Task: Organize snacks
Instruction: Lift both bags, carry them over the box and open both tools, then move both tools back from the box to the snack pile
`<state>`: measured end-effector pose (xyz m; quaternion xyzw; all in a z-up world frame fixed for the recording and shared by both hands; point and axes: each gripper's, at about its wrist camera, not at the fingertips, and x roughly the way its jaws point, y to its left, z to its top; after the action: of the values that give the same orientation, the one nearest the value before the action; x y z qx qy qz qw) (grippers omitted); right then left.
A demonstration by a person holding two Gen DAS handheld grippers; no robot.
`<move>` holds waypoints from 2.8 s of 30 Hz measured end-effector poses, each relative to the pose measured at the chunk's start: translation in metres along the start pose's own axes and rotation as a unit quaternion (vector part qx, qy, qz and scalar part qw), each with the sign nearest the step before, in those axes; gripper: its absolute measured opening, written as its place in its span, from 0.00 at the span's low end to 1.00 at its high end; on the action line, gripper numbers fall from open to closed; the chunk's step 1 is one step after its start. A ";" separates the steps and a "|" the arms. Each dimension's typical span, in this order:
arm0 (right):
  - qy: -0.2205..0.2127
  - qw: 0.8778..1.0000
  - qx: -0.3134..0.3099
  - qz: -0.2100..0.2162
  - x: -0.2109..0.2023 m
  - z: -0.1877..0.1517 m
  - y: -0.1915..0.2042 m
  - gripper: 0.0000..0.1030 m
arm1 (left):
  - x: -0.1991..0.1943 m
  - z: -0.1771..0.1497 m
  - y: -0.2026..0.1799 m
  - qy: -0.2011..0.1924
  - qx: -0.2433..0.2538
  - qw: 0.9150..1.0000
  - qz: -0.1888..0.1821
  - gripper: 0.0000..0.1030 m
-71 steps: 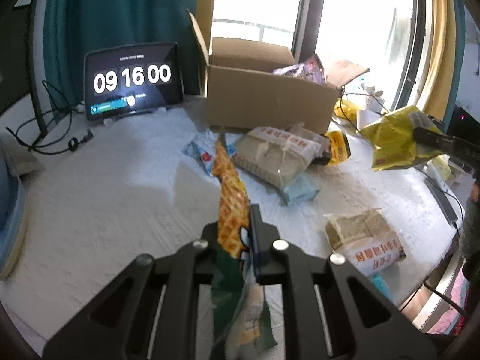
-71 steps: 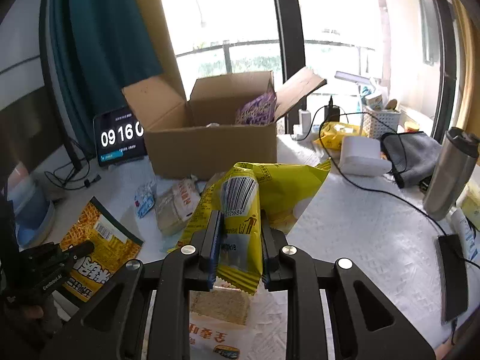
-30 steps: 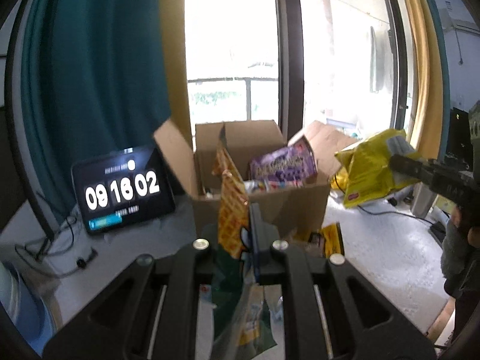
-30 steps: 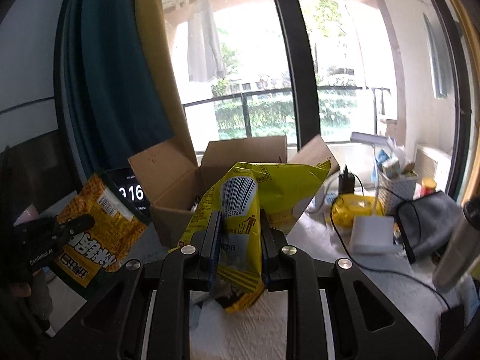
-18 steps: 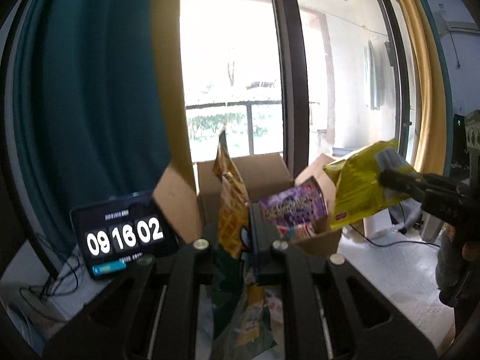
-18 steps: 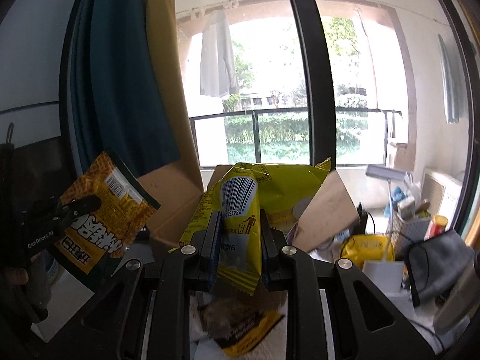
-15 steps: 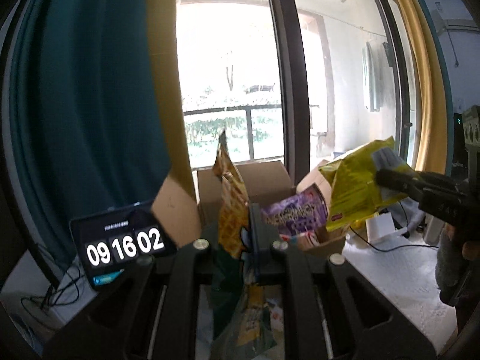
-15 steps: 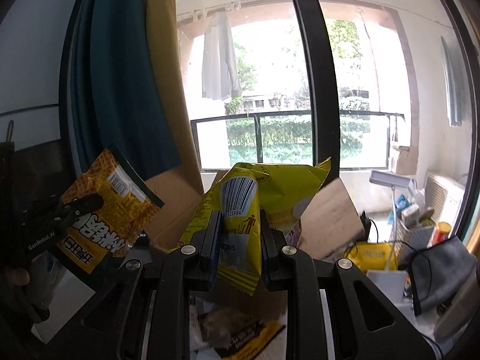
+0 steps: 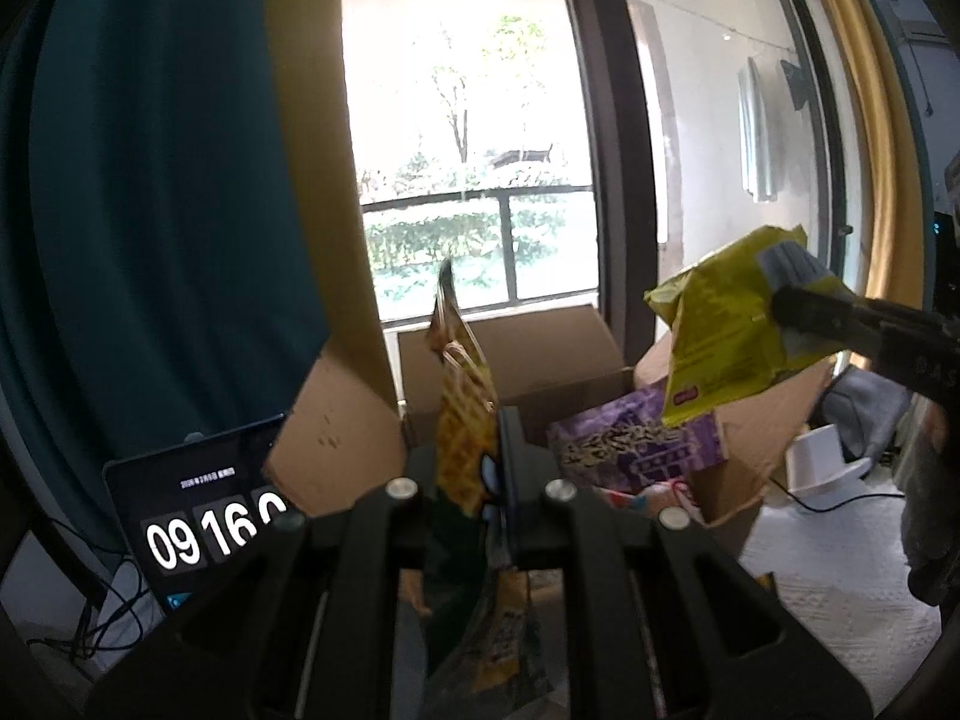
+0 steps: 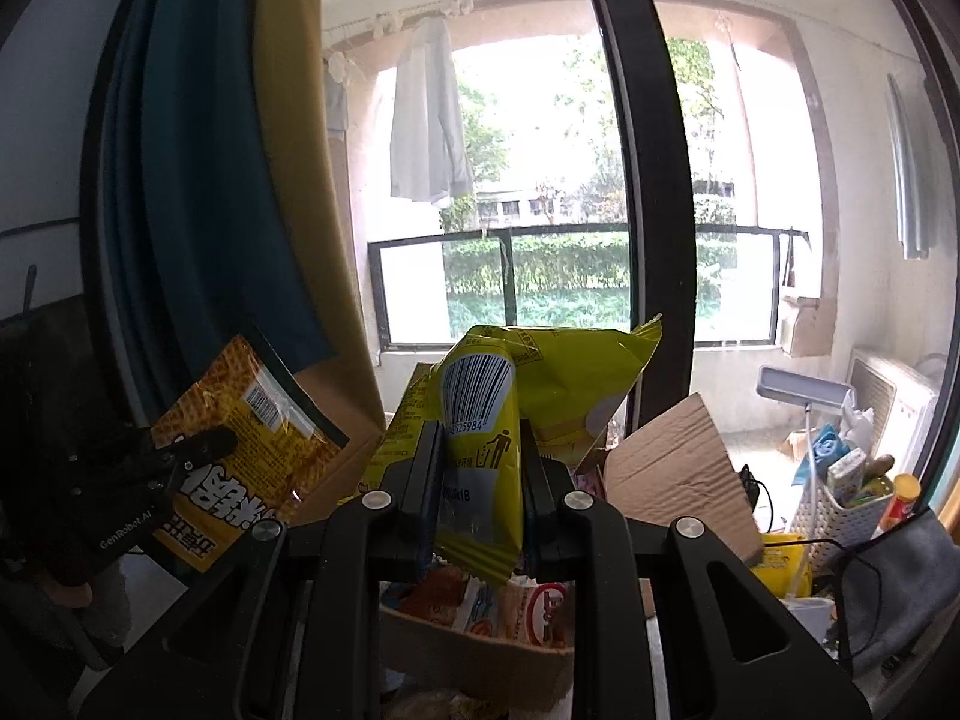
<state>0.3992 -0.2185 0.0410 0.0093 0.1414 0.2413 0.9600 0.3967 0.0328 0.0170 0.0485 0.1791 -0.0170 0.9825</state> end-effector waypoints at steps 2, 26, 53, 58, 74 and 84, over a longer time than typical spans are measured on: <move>0.003 1.000 0.003 0.000 0.009 0.001 0.001 0.23 | 0.012 0.001 0.001 0.006 0.001 1.000 0.005 0.11; 0.062 0.997 0.040 -0.002 0.126 -0.005 0.003 0.23 | 0.091 -0.005 0.015 0.021 -0.013 0.999 0.032 0.53; 0.057 0.998 0.018 -0.009 0.046 0.009 0.020 0.33 | -0.020 0.009 0.011 -0.029 -0.034 0.999 0.020 0.62; 0.053 0.998 0.018 -0.003 0.012 0.004 0.030 0.33 | -0.050 0.002 0.010 -0.034 -0.049 0.998 0.002 0.64; 0.044 0.998 0.042 0.006 -0.084 -0.033 0.047 0.33 | -0.118 -0.035 -0.004 -0.020 -0.054 0.998 -0.035 0.67; 0.060 0.997 0.055 -0.005 -0.133 -0.067 0.042 0.35 | -0.146 -0.068 -0.015 0.000 -0.062 0.997 -0.047 0.67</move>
<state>0.2496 -0.2467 0.0159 0.0468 0.2121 0.2284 0.9490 0.2357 0.0269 0.0038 -0.0210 0.1819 -0.0518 0.9817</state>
